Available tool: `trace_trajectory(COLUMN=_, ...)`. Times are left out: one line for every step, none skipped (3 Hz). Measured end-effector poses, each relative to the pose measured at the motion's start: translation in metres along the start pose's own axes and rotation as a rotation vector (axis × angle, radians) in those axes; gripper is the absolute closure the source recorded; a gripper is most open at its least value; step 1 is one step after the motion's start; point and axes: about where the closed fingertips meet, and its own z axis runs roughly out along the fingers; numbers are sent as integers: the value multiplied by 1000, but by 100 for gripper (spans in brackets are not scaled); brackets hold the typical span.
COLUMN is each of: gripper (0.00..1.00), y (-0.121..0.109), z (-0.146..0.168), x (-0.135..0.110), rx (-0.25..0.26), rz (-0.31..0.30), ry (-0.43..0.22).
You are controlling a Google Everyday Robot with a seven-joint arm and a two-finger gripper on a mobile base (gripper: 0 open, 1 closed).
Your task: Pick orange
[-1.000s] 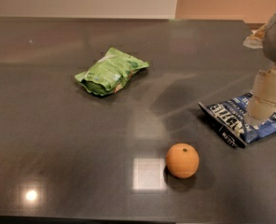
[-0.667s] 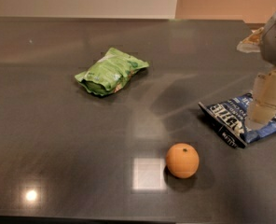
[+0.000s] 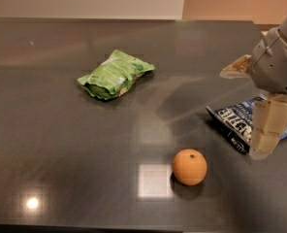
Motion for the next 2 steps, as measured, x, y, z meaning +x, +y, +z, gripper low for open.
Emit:
trace_trajectory(gripper=0, y=19, z=20, x=-11, rx=-40, rz=-94, ry=-47)
trace_trajectory(gripper=0, y=37, z=37, x=-21, rx=-53, rz=-178, ry=-100)
